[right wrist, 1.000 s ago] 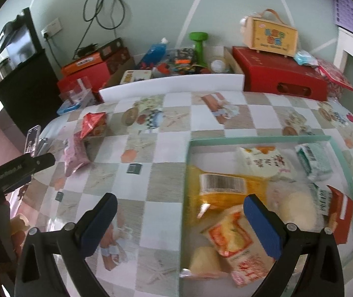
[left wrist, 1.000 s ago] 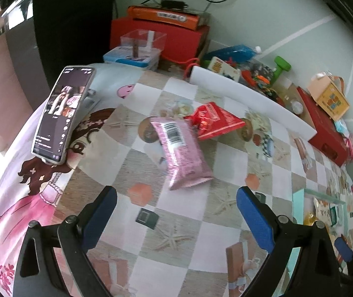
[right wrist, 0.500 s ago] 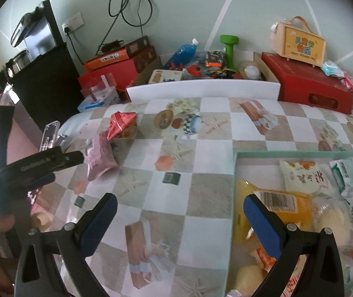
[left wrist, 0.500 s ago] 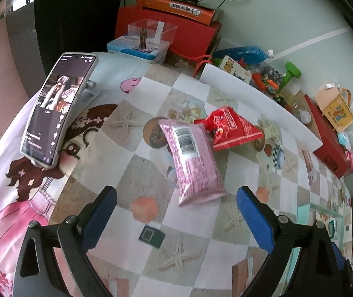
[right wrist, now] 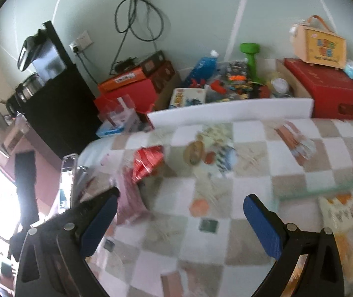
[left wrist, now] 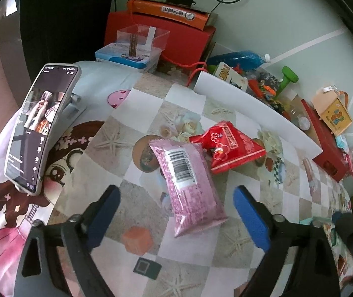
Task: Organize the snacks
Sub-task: 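Grasp the pink wrapped bag with the left tool while the right tool grasps the red chip bag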
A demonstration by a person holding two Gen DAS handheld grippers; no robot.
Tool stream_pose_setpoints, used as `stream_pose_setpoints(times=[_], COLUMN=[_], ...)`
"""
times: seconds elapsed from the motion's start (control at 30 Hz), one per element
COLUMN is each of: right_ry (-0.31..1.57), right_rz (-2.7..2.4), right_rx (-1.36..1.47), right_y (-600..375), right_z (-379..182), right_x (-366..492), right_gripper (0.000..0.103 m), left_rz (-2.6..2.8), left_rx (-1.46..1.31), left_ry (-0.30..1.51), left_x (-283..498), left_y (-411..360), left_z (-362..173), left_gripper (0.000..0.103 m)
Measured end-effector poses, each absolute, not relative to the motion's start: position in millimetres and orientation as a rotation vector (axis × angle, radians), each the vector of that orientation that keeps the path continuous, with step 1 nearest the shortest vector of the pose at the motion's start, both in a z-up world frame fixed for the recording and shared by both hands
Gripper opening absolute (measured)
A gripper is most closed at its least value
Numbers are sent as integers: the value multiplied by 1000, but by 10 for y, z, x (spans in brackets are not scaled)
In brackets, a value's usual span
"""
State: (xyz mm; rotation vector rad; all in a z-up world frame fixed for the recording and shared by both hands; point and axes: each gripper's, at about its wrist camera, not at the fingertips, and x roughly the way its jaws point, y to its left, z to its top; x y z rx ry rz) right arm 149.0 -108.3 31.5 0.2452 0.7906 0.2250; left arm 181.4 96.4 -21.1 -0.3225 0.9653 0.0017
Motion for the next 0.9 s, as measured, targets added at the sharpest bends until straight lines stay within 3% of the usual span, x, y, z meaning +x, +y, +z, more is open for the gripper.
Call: stream_pose_setpoints(times=[0.17,0.5,0.9], right_ry=[818,929,1009], right_rz=[303,403,397], right_rx=[241,332,330], right_y=[-896,-685,-507], right_z=[278,-2,-312], right_x=[1801,2437,2770], right_gripper=[102,90,80], left_rz=[-14,-50,-47], left_rx=[-342,-343,-365], left_ry=[961,973,1007], left_x=[1898,2020,2112], left_y=[992,918,960], left_z=[-250,-325,-469], left_gripper=[84,70,66])
